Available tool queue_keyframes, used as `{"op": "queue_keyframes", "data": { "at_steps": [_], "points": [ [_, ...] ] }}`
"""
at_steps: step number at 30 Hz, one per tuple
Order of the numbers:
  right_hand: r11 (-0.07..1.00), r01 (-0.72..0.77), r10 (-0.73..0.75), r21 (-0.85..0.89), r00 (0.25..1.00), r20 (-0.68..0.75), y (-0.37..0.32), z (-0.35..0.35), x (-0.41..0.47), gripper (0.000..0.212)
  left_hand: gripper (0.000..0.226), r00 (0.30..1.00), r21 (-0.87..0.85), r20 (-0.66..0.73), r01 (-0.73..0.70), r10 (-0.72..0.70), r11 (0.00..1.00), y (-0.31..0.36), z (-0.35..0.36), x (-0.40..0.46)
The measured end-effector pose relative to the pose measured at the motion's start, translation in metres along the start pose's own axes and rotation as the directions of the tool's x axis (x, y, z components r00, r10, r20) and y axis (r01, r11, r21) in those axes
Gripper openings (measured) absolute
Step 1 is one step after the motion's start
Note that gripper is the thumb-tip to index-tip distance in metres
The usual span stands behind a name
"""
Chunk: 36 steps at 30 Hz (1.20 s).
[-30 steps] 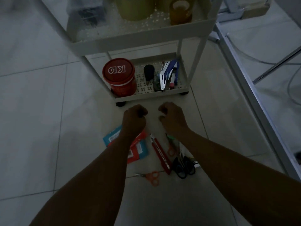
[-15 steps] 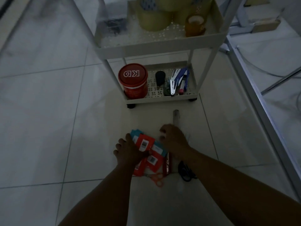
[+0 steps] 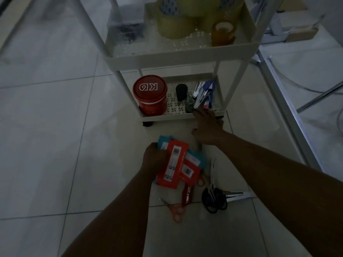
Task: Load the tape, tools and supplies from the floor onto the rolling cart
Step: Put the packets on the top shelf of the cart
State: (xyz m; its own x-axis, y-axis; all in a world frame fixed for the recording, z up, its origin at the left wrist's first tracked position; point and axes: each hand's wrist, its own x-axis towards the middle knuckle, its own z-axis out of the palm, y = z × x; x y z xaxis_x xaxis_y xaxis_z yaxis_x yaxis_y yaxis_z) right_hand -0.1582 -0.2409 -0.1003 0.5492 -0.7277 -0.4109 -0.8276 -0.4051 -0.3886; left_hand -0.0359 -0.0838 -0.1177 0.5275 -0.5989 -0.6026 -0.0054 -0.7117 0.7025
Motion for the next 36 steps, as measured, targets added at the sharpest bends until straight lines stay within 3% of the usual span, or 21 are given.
{"op": "queue_keyframes", "data": {
  "at_steps": [2,4,5,7,9,10,14,16,18,19,21,23,24,26,28,31,33,36],
  "points": [
    [0.998,0.021,-0.011,0.055,0.986,-0.167,0.0,0.006,-0.003,0.057,0.011,0.999,-0.089,0.033,-0.01,0.013,0.996,0.013,-0.004,0.0],
    [0.995,0.022,0.019,0.099,0.92,-0.392,-0.001,0.016,-0.012,0.038,0.015,0.999,-0.174,0.033,0.002,0.004,0.985,0.019,-0.008,0.0],
    [0.984,0.015,0.061,0.178,0.909,-0.412,-0.003,0.022,-0.019,0.033,0.015,0.999,-0.23,0.03,0.031,-0.025,0.973,0.019,-0.009,0.001],
    [0.896,-0.041,0.164,0.442,0.955,-0.246,-0.004,0.028,-0.032,0.04,0.012,0.995,-0.373,0.036,0.098,-0.092,0.923,0.016,-0.009,0.0],
    [0.715,-0.161,0.181,0.68,0.983,0.042,-0.003,0.028,-0.042,0.043,0.013,0.991,-0.478,0.053,0.137,-0.127,0.868,0.014,-0.007,-0.004],
    [0.634,-0.192,0.166,0.749,0.98,0.111,0.0,0.027,-0.045,0.037,0.013,0.989,-0.512,0.056,0.146,-0.137,0.847,0.014,-0.005,-0.006],
    [0.519,-0.096,0.144,0.849,0.989,0.024,0.002,0.025,-0.062,0.008,0.017,0.982,-0.542,-0.008,0.155,-0.19,0.826,0.013,0.008,-0.011],
    [0.466,-0.076,0.117,0.881,0.993,0.024,-0.006,0.028,-0.072,0.013,0.013,0.981,-0.52,-0.012,0.159,-0.193,0.839,0.011,0.017,-0.008],
    [0.437,-0.077,0.075,0.896,0.996,0.049,-0.014,0.034,-0.079,0.018,0.044,0.968,-0.52,-0.047,0.188,-0.247,0.833,0.011,0.025,-0.003],
    [0.449,-0.064,0.049,0.891,0.998,0.047,-0.016,0.038,-0.08,0.018,0.046,0.963,-0.498,-0.088,0.179,-0.254,0.849,0.011,0.029,0.001],
    [0.472,-0.044,-0.008,0.881,0.999,0.053,-0.023,0.043,-0.085,0.016,0.026,0.967,-0.423,-0.149,0.129,-0.209,0.897,0.021,0.035,-0.004],
    [0.492,-0.04,-0.019,0.87,0.998,0.056,-0.028,0.048,-0.088,0.02,0.011,0.985,-0.405,-0.103,0.085,-0.138,0.91,0.029,0.036,-0.012],
    [0.504,-0.03,-0.012,0.863,0.999,0.042,-0.029,0.049,-0.089,0.024,0.017,0.991,-0.459,-0.066,0.073,-0.116,0.886,0.031,0.034,-0.017],
    [0.573,-0.005,0.017,0.82,1.0,-0.005,-0.03,0.049,-0.092,0.027,0.037,0.989,-0.672,0.122,0.146,-0.086,0.726,0.033,0.029,-0.028],
    [0.627,0.024,0.022,0.778,0.999,-0.048,-0.027,0.048,-0.093,0.026,0.06,0.961,-0.765,0.272,0.244,-0.044,0.596,0.03,0.023,-0.036],
    [0.641,0.028,0.024,0.767,0.998,-0.057,-0.022,0.049,-0.093,0.023,0.046,0.942,-0.697,0.334,0.223,0.034,0.682,0.019,0.018,-0.043],
    [0.692,0.015,0.065,0.721,0.995,-0.082,-0.019,0.048,-0.093,0.019,0.032,0.946,-0.663,0.321,0.192,0.044,0.723,0.015,0.019,-0.048],
    [0.678,-0.009,0.124,0.735,0.987,-0.102,-0.016,0.042,-0.096,0.015,0.029,0.959,-0.648,0.273,0.127,0.073,0.751,0.014,0.023,-0.051]
  ]
}}
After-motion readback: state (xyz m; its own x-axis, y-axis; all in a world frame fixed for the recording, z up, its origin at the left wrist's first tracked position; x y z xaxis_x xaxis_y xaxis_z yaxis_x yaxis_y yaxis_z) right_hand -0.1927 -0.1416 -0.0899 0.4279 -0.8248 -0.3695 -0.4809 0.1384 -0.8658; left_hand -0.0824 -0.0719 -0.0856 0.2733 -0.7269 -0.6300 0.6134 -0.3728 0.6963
